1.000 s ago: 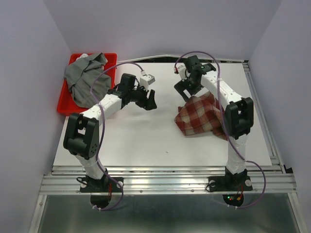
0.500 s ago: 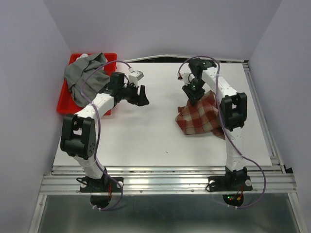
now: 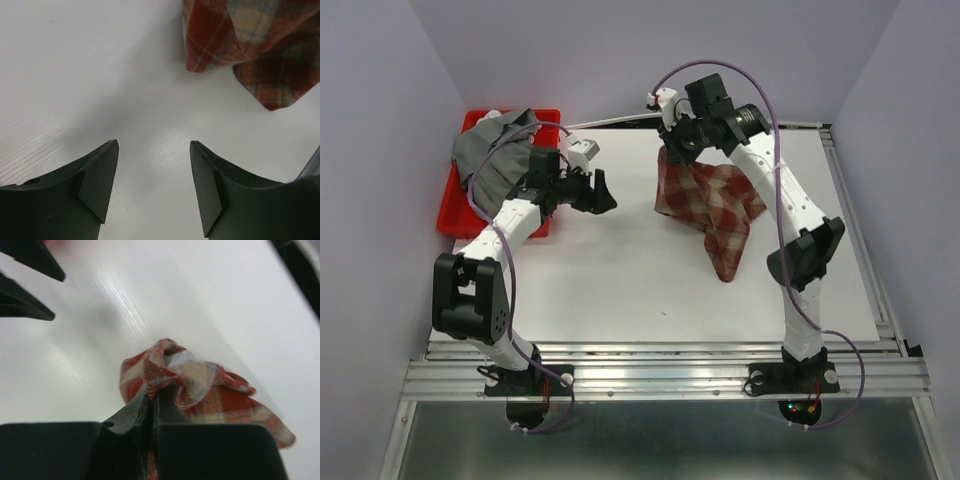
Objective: Fold and stack the skirts
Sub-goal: Flatten the skirt out
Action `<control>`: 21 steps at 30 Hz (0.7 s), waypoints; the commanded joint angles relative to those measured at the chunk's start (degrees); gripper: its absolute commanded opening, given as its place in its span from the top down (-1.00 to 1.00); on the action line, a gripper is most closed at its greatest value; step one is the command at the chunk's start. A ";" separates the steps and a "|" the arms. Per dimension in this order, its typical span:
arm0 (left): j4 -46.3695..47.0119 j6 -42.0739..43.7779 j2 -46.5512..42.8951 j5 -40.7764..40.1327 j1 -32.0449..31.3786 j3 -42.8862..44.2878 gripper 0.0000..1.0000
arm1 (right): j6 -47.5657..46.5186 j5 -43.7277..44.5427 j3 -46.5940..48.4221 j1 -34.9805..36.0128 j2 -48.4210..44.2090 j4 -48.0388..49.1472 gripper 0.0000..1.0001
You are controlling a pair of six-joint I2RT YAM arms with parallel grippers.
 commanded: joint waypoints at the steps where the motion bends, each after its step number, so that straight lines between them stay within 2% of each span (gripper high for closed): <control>1: 3.16 0.29 -6.29 1.11 1.81 -0.69 -0.40 | -1.95 -1.49 -9.86 0.44 -18.21 16.19 0.99; 3: 3.08 1.70 -7.88 1.37 1.81 -1.04 -0.41 | -5.30 0.71 -18.15 0.44 -25.50 18.76 0.99; 4: 3.17 2.58 -8.40 1.63 1.81 -1.31 -0.42 | -7.05 1.68 -22.19 0.44 -32.32 19.38 0.99; 5: 3.34 3.98 -9.45 1.55 1.81 -2.09 -0.43 | -10.81 3.51 -30.06 0.44 -35.52 19.21 0.99; 7: 3.78 5.39 -10.43 1.37 1.90 -3.24 -0.45 | -13.65 7.37 -39.41 0.44 -44.63 17.89 0.99; 8: 3.87 7.40 -11.13 1.37 1.81 -4.20 -0.46 | -16.88 8.96 -50.42 0.44 -47.57 17.98 0.99; 11: 2.39 11.10 -10.96 3.72 1.81 -4.83 -0.47 | -21.21 13.79 -66.92 0.44 -57.31 20.42 0.99; 12: 0.90 16.25 -10.61 5.40 1.81 -4.22 -0.47 | -21.31 14.42 -75.23 0.44 -58.74 21.39 0.99; 14: -5.16 22.95 -9.73 9.45 1.55 -3.25 -0.46 | -19.48 14.61 -80.83 0.44 -60.07 23.51 0.99; 15: -7.18 29.51 -9.38 9.89 0.94 -2.46 -0.46 | -18.94 14.78 -84.34 0.44 -59.64 24.12 0.99; 17: -14.65 36.13 -8.42 9.99 0.24 -0.97 -0.45 | -17.45 15.39 -86.29 0.44 -57.63 25.87 0.99; 18: -20.24 42.34 -8.06 9.81 -0.03 -0.52 -0.44 | -17.09 15.40 -87.44 0.44 -57.09 26.50 0.99; 21: -26.61 50.11 -8.14 9.55 -0.82 -1.21 -0.42 | -16.30 14.96 -88.76 -0.26 -57.52 27.82 0.99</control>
